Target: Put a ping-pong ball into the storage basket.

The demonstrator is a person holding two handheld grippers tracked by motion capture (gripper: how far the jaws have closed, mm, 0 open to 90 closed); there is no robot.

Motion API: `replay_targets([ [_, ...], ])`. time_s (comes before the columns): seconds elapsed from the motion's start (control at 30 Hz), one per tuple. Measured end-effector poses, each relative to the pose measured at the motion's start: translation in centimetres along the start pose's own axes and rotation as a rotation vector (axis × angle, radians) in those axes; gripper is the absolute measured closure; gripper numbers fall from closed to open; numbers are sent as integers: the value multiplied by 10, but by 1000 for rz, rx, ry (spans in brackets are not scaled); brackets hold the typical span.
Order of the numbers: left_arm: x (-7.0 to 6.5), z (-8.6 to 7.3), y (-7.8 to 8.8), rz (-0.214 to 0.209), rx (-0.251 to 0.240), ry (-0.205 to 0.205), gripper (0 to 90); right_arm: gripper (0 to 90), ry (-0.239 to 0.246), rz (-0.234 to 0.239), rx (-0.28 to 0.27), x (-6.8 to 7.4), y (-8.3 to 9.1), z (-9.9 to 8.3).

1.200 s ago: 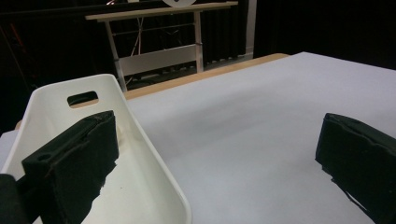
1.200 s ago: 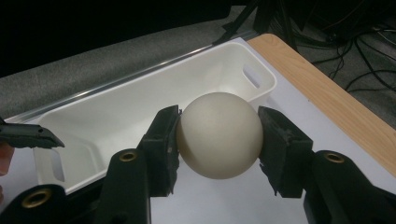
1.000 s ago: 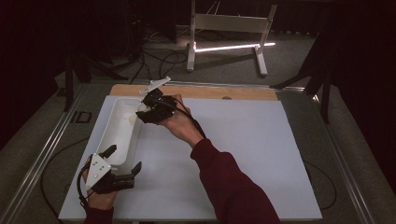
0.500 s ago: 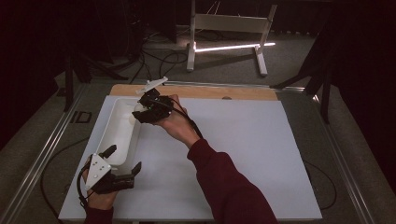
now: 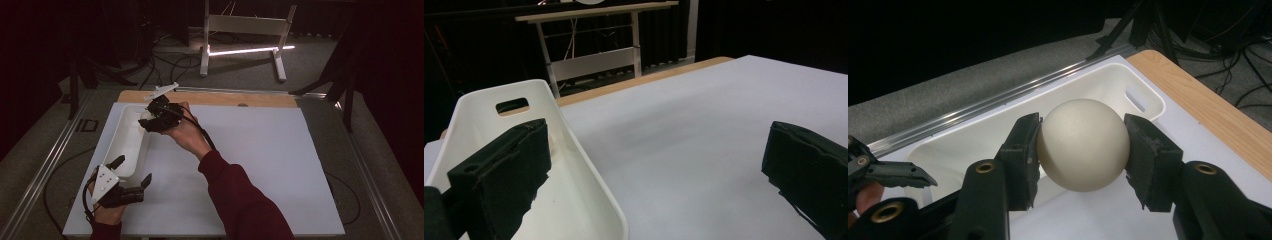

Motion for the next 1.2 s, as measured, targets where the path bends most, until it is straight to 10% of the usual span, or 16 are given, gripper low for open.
replay_targets([
  [1.2,0,0,0,-2,-3,1,2,504,-18,39,-24,19,-20,7],
])
Point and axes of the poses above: each handheld gripper's, and its own axes: y roughly backward along the jaws, z roughly out of its top, x roughly to its left, the point moved 4 cm from there along -y, roughly forward along the jaws, and after that the axes turned 12 degrees about -x, right-handed, at the moved point
